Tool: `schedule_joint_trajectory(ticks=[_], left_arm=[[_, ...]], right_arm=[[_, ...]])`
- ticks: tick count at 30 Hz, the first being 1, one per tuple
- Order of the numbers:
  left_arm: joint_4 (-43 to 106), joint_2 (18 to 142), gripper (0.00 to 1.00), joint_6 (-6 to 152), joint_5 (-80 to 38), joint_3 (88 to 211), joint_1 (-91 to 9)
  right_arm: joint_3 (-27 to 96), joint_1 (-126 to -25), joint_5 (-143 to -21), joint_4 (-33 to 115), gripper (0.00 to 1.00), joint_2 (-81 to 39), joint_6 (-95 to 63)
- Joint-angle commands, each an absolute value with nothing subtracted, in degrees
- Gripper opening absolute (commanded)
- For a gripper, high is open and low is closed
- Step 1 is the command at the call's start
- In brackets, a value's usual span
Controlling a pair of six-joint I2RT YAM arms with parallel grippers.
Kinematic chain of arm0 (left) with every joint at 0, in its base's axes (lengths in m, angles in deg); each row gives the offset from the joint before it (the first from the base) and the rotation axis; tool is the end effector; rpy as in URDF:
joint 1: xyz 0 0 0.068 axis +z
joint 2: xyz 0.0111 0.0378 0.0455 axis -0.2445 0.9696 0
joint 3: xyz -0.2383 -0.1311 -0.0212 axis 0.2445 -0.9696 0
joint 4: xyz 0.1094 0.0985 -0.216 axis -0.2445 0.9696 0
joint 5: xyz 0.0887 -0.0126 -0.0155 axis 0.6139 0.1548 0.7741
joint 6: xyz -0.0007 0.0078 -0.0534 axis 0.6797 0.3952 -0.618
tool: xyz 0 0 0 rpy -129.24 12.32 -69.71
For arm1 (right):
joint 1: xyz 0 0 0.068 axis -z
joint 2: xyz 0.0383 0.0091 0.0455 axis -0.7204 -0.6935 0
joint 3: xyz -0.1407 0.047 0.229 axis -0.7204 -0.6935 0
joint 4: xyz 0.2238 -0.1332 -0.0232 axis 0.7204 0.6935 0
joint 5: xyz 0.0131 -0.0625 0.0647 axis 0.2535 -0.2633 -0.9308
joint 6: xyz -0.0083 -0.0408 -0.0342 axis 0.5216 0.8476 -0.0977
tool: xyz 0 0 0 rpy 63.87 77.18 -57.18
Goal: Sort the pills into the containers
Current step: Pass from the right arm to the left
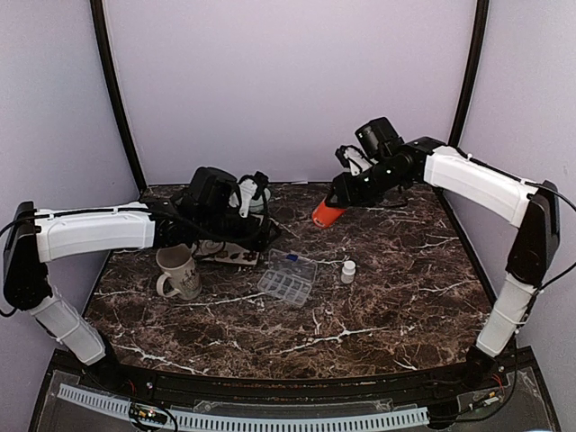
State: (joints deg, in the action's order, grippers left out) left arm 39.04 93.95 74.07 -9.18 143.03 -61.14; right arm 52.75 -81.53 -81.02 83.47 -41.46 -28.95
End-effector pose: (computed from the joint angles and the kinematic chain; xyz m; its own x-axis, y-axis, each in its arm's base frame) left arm 0.2478 -0.2626 0.2808 -0.4515 0.2237 -0.8638 0.6248 0.7704 -0.1271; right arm 0.3179 0.2313 0.3139 -0.8083 -0.1628 -0.5658 -0.3838 0.8744 0.2968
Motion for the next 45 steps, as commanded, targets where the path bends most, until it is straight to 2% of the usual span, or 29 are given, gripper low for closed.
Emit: schedule_joint_trajectory(ticks=[1,7,16,32,45], left_arm=[[36.9,89.7,0.82,70.0,-13.7,142.1,-60.2],[33.4,87.0,0.83,63.4,-19.9,141.0,-56.3],[16.7,81.2,0.88,50.5,-34.6,131.4,-47.3],[-8.1,86.8,0.9,33.6,-57.9,127.2,-43.3],[-14.0,91.1,0.9,29.3,-62.0,129.1,-43.0]], right_arm=[[54.4,-81.1,-91.8,75.7,0.19,-36.6,-31.2],[51.0,-80.8,-105.9,68.3,0.19,-33.5,-36.7],[42.9,-79.2,-118.2,53.7,0.2,-29.7,-46.6],[37.5,-79.2,-126.9,35.1,0.2,-33.0,-57.5],[37.0,-80.5,-129.6,30.0,0.19,-35.8,-62.6]])
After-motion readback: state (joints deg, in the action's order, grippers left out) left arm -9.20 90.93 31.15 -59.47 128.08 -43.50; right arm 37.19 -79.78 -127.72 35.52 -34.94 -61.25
